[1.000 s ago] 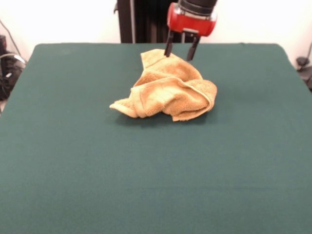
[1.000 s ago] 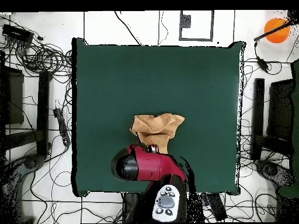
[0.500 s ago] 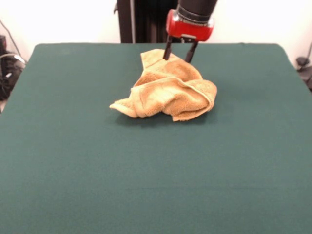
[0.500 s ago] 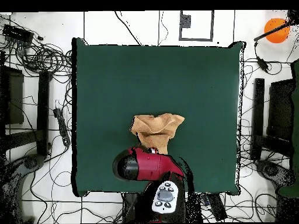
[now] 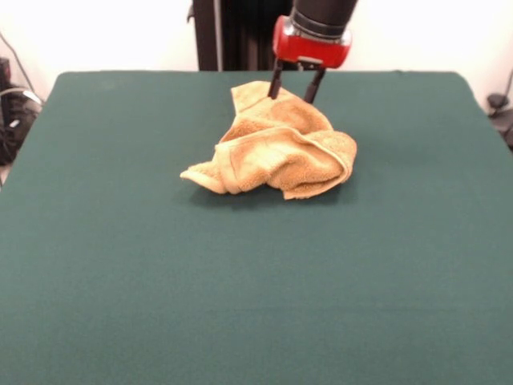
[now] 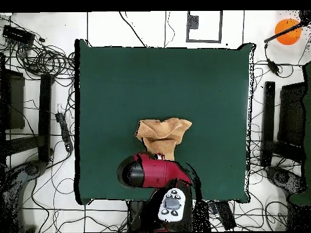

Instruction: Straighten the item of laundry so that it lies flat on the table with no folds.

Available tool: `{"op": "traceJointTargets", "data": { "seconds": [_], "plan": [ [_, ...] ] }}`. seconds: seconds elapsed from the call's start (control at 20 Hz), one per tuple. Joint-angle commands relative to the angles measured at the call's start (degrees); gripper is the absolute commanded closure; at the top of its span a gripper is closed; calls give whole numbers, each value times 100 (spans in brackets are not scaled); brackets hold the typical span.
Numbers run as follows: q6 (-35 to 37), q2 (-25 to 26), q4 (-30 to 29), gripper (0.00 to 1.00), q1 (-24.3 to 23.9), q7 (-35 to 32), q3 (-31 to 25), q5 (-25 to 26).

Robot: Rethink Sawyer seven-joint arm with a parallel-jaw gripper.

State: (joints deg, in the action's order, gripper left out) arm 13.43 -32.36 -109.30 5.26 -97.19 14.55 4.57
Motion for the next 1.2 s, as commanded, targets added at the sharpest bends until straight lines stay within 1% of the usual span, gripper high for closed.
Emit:
{"op": "traceJointTargets", "data": {
  "seconds": [0.05, 0.75, 0.95, 1.2],
  "plan": [
    [-384, 158, 144, 0, 111, -1304, -162, -306],
    [-418, 181, 142, 0, 91, -1272, -161, -278],
    [-145, 164, 112, 0, 33, -1203, -195, -289],
    [-169, 169, 139, 0, 27, -1199, -208, -292]
  ]
}}
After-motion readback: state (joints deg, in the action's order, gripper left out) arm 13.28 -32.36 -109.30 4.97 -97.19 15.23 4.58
